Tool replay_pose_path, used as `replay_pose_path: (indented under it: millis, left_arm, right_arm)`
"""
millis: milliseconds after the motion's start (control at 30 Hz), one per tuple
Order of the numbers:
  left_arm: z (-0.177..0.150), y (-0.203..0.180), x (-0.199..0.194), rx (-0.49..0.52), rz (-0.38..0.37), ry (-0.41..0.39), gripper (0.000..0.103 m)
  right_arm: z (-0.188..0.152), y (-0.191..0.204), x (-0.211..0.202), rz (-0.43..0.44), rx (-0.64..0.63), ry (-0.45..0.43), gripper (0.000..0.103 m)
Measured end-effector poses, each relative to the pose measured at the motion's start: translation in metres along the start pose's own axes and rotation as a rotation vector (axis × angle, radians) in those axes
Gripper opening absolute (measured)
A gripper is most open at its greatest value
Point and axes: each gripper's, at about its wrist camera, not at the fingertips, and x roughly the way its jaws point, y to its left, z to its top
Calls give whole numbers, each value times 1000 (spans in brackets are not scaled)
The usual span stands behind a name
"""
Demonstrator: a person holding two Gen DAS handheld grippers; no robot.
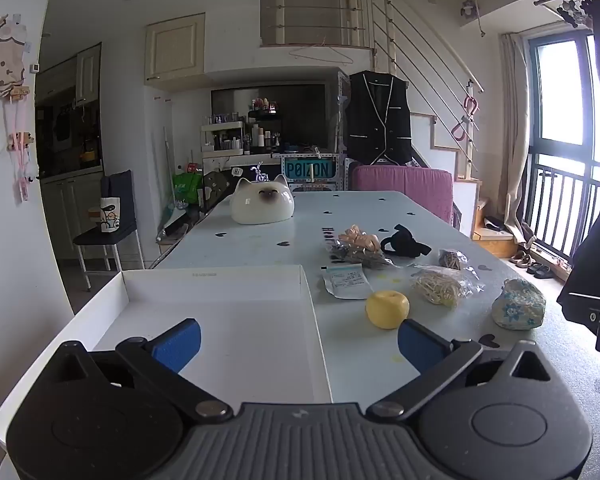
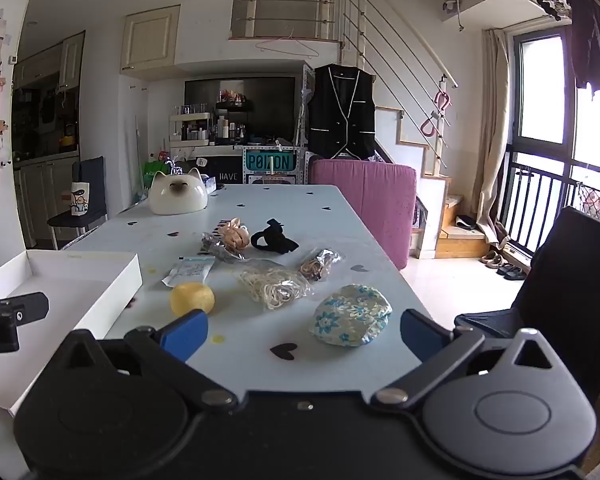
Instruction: Organize soft objects
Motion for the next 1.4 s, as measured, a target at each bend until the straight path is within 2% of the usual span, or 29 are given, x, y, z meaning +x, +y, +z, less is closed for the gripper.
replay_pose_path:
  millis: [1400]
  left_arm:
    - [-6, -4, 6, -7, -3, 8, 103]
  right_arm:
    - [-1, 1, 1, 0, 0, 6, 103]
